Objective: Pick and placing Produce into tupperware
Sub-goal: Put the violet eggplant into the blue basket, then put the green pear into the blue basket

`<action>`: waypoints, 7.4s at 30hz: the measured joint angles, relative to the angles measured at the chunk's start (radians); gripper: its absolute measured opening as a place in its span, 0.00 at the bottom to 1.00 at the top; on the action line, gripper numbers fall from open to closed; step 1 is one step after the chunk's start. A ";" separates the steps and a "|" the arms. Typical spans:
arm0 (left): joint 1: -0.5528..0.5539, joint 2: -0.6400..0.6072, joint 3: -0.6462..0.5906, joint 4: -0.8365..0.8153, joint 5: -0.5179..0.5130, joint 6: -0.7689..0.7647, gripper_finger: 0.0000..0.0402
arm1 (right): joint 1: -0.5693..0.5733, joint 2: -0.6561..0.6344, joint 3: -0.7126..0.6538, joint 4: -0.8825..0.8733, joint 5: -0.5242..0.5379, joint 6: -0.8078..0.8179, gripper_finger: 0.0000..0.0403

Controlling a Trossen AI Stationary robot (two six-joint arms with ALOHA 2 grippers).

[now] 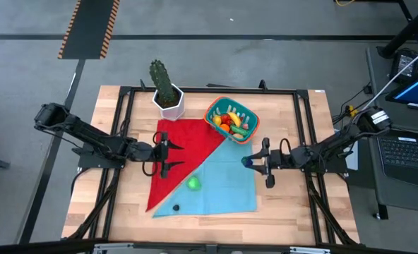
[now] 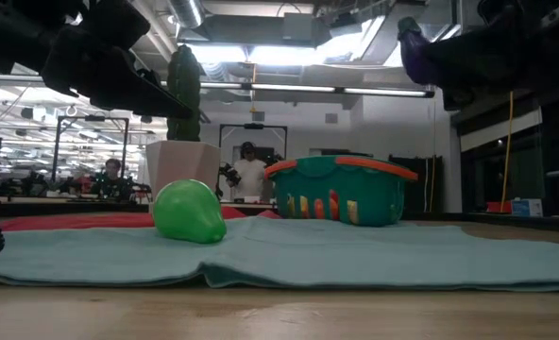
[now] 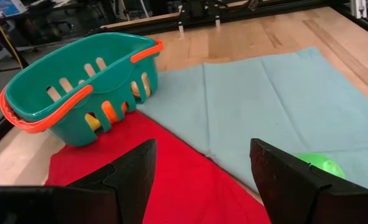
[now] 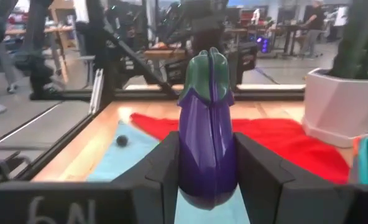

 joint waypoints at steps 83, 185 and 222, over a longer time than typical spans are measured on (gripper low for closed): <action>0.000 0.000 0.000 -0.031 0.000 0.013 0.62 | -0.528 0.001 0.623 -1.336 -0.074 0.184 0.32; 0.015 0.000 0.002 -0.091 0.000 0.011 0.62 | -0.390 -0.055 0.350 -0.863 -0.163 0.227 0.61; -0.117 0.415 0.524 -0.474 0.013 0.072 0.62 | -0.157 -0.058 0.315 -0.764 -0.162 0.270 0.62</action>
